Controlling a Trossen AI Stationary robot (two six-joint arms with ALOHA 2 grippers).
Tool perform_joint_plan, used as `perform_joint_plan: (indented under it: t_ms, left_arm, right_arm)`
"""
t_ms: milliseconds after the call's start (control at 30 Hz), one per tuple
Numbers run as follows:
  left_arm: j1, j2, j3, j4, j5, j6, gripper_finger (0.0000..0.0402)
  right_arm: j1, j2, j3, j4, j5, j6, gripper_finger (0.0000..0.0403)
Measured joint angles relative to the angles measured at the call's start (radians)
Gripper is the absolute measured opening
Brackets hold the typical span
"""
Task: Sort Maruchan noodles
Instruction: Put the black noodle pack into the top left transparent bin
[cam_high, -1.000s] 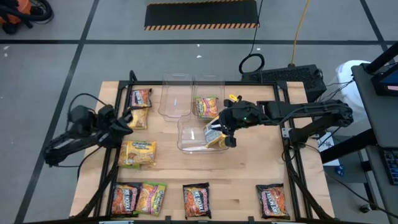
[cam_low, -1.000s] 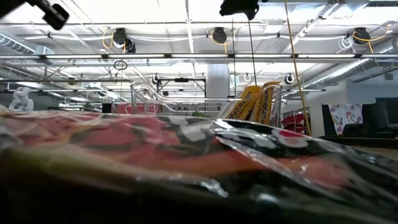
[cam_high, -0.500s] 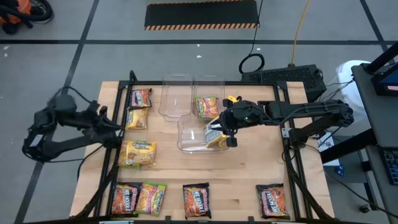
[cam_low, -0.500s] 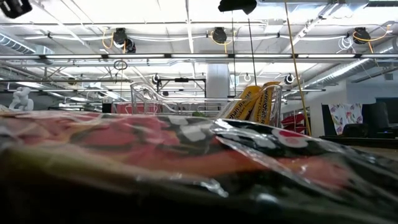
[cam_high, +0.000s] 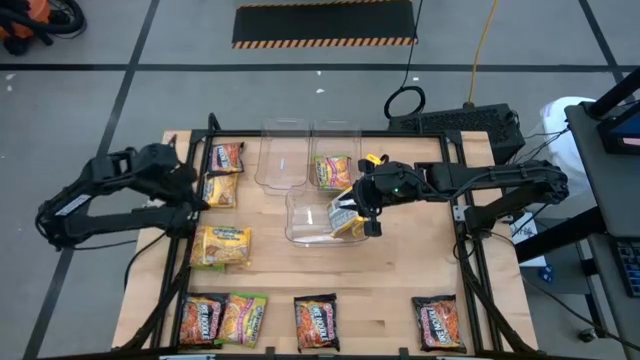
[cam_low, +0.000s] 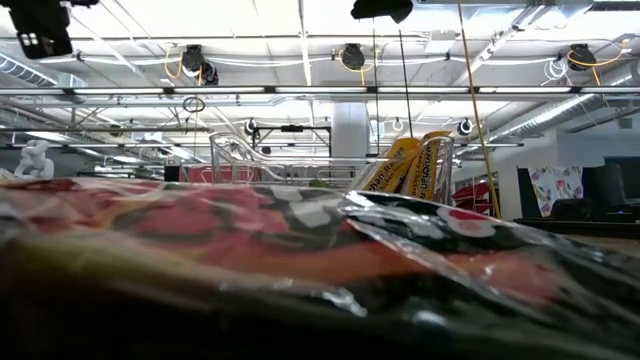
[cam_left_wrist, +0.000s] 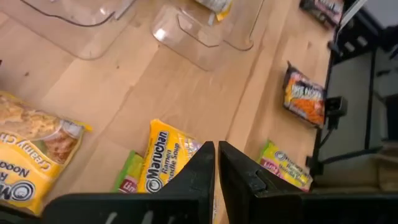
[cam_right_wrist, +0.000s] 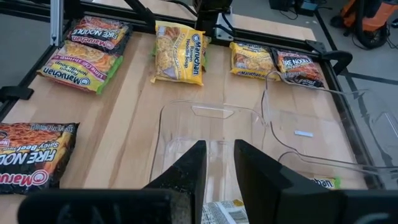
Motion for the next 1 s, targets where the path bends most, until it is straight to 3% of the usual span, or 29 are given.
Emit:
perform_joint_plan:
  t_ms: [167, 433, 567, 833, 1000]
  left_arm:
    - [0.0, 0.082, 0.0, 0.019, -0.004, -0.054, 0.0026]
    - [0.0, 0.175, 0.0, 0.017, -0.01, 0.01, 0.0026]
    - [0.0, 0.21, 0.0, 0.016, -0.012, 0.173, 0.0026]
    - [0.0, 0.271, -0.002, 0.01, -0.125, 0.295, 0.0026]
    - [0.0, 0.292, -0.002, 0.016, -0.254, 0.299, 0.0026]
  right_arm:
    - [0.0, 0.0, 0.0, 0.0, 0.0, 0.0, 0.0077]
    - [0.0, 0.0, 0.0, 0.0, 0.0, 0.0, 0.0077]
    - [0.0, 0.0, 0.0, 0.0, 0.0, 0.0, 0.0077]
    - [0.0, 0.0, 0.0, 0.0, 0.0, 0.0, 0.0077]
    - [0.0, 0.0, 0.0, 0.0, 0.0, 0.0, 0.0077]
